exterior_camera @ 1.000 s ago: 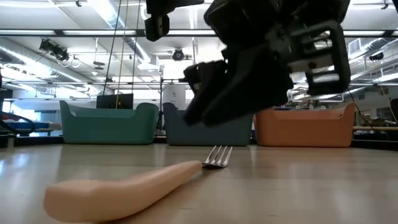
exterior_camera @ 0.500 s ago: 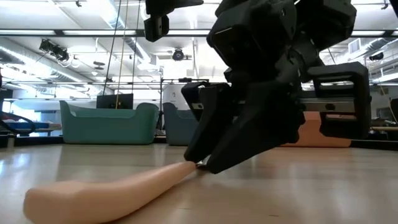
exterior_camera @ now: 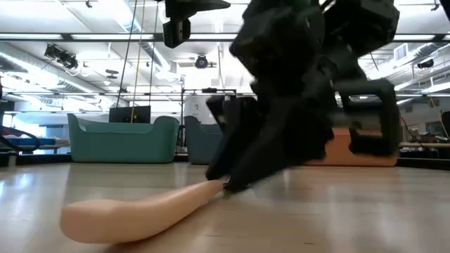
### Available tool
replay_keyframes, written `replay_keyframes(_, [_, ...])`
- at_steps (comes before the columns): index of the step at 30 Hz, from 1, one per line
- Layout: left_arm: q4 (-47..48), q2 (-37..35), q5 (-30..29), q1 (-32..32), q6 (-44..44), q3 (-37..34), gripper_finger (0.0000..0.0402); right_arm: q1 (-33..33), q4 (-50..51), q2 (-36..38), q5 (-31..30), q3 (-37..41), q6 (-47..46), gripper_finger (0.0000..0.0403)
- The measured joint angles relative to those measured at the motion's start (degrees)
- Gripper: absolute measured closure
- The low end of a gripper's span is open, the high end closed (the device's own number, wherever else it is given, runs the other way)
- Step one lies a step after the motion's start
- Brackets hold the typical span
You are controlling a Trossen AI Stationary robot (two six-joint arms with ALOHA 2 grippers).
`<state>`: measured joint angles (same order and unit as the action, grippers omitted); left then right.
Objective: Sort silverware by color (type)
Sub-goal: Put the orange fork into the blue bin
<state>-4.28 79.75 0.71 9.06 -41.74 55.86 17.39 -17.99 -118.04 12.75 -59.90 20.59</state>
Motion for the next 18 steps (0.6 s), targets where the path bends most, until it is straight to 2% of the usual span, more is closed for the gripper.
replay_keyframes(5, [0.03,0.00,-0.07,0.00,-0.02,0.00,0.0292,0.11,-0.04,-1.53,0.38,-0.19,-1.42,0.0277])
replay_keyframes(10, [0.26,0.00,-0.77,0.00,-0.02,0.00,0.0292,-0.17,4.74,-1.35,-4.10,-0.50,-12.14,0.0278])
replay_keyframes(12, [0.29,0.00,-0.78,0.00,-0.02,0.00,0.0292,-0.66,6.11,-1.30,-4.14,-0.50,-16.29,0.0283])
replay_keyframes(15, [0.37,0.00,-0.77,0.02,-0.02,0.00,0.0292,-0.90,6.35,-1.29,-4.68,-0.46,-18.40,0.0306])
replay_keyframes(18, [0.40,0.00,-0.76,0.00,0.01,0.00,0.0292,-1.04,6.26,-1.35,-5.29,-0.44,-20.52,0.0347])
